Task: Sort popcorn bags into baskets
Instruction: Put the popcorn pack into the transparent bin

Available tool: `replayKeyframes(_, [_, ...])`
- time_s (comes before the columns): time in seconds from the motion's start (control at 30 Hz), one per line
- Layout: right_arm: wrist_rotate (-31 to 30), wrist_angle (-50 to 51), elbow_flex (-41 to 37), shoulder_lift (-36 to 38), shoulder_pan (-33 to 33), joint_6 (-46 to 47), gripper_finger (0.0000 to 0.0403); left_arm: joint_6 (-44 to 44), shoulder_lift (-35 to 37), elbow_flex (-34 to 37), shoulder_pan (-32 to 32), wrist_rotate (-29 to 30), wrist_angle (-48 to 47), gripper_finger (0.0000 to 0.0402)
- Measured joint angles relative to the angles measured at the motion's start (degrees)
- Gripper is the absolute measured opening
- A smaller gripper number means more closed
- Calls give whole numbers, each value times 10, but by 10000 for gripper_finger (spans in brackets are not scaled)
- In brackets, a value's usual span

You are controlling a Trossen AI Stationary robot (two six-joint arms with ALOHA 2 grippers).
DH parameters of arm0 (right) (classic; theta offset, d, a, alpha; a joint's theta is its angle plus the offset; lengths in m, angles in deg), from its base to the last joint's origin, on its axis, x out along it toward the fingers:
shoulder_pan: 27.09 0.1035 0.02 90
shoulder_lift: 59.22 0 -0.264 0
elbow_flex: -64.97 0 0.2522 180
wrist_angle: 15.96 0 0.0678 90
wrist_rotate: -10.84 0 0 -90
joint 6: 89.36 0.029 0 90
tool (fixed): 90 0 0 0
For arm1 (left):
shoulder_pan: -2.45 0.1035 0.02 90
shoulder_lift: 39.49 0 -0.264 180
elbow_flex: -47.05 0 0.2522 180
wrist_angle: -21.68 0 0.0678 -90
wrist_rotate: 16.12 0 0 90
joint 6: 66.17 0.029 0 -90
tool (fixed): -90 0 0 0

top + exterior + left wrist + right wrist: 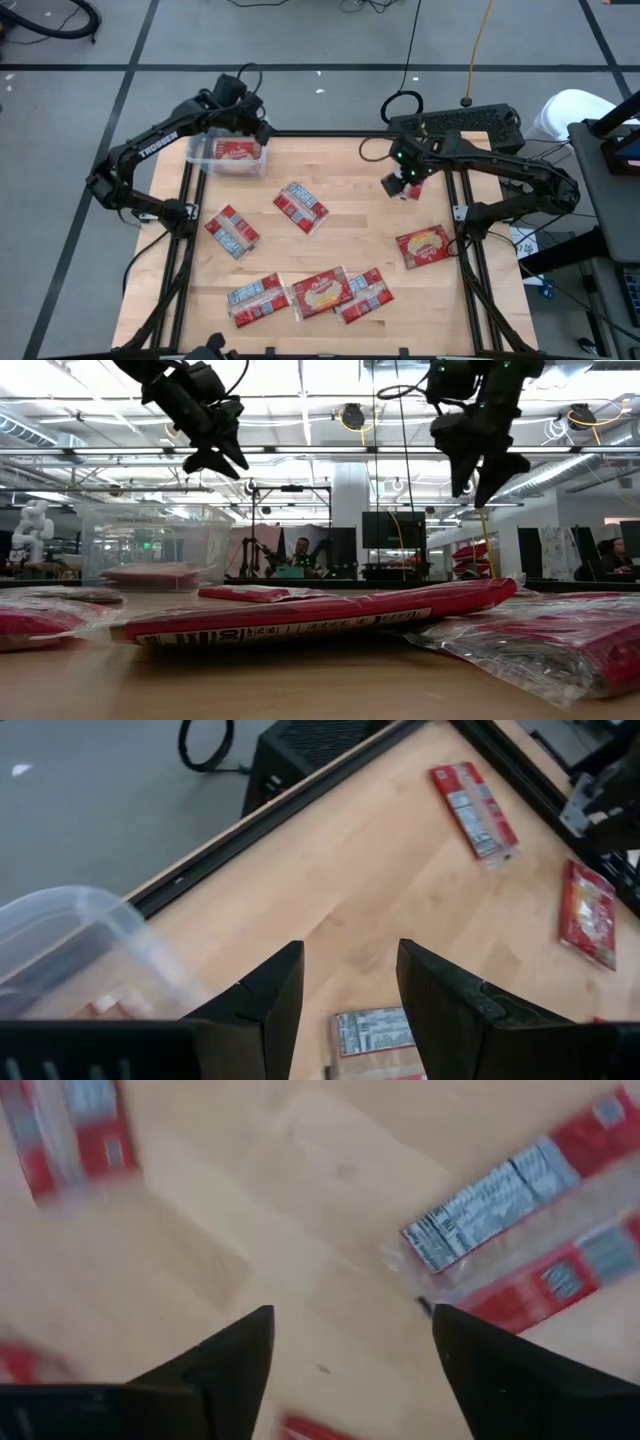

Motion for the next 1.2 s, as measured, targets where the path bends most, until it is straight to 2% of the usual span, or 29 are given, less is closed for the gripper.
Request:
replayKeyframes(0.2, [-20, 27, -16, -7, 15, -217, 283, -3, 0, 0, -21, 0, 4, 166])
replayKeyframes(0.4, [4, -94, -106, -7, 20, -344, 283, -18, 0, 0, -42, 5, 4, 166])
replayKeyframes(0.67, [-37, -186, -212, -6, 20, -384, 283, -42, 0, 0, -71, 6, 4, 166])
replayKeyframes(0.93, [-118, -223, -257, -6, 17, -386, 283, -44, 0, 0, -101, 46, 4, 166])
replayKeyframes(1.1, [-112, -236, -270, -6, 5, -394, 270, -44, 0, 0, -109, 51, 4, 166])
replayKeyframes(1.2, [-87, -252, -287, -6, -5, -394, 261, -45, 0, 0, -112, 59, 4, 166])
